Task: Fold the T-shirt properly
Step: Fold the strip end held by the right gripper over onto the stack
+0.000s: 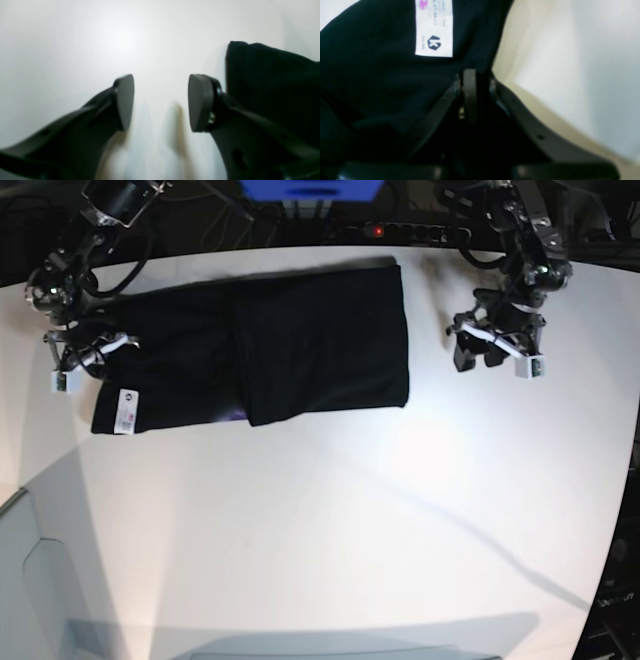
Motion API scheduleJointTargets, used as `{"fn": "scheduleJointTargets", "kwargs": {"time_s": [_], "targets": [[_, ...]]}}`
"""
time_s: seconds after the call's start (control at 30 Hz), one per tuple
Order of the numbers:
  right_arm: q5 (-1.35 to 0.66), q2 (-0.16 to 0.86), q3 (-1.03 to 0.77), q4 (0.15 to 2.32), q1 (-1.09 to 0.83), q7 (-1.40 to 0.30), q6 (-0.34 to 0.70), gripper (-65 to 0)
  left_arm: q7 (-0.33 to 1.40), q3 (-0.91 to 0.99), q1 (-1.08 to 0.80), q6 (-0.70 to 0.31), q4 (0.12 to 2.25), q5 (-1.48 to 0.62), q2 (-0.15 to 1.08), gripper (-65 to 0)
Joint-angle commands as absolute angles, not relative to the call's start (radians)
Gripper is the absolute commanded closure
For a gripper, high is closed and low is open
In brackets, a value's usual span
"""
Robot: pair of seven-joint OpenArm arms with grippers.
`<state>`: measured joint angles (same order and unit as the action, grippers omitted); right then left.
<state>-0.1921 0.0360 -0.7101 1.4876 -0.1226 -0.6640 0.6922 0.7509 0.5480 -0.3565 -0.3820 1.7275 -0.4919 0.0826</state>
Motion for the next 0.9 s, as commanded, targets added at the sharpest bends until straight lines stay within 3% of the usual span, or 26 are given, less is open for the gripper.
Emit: {"fn": "scheduleJointTargets", "kwargs": {"time_s": [0.0, 0.37, 0.87], "targets": [[-0.15, 0.038, -0.71, 1.489, -0.133, -0.722, 0.698, 0.0, 0.73, 0.55, -0.352, -0.387, 1.744, -0.507, 0.09, -33.5], [-0.153, -0.048, -0.699, 1.784, -0.191, -0.727, 0.698, 0.0, 0.727, 0.55, -0.351, -0.384, 1.701, -0.512, 0.09, -33.5], [-0.153, -0.142, -0.41, 2.003, -0.311, -0.727, 0.698, 0.0, 0.72, 0.394, -0.309, -0.38, 1.646, -0.503, 0.088, -33.4]]}}
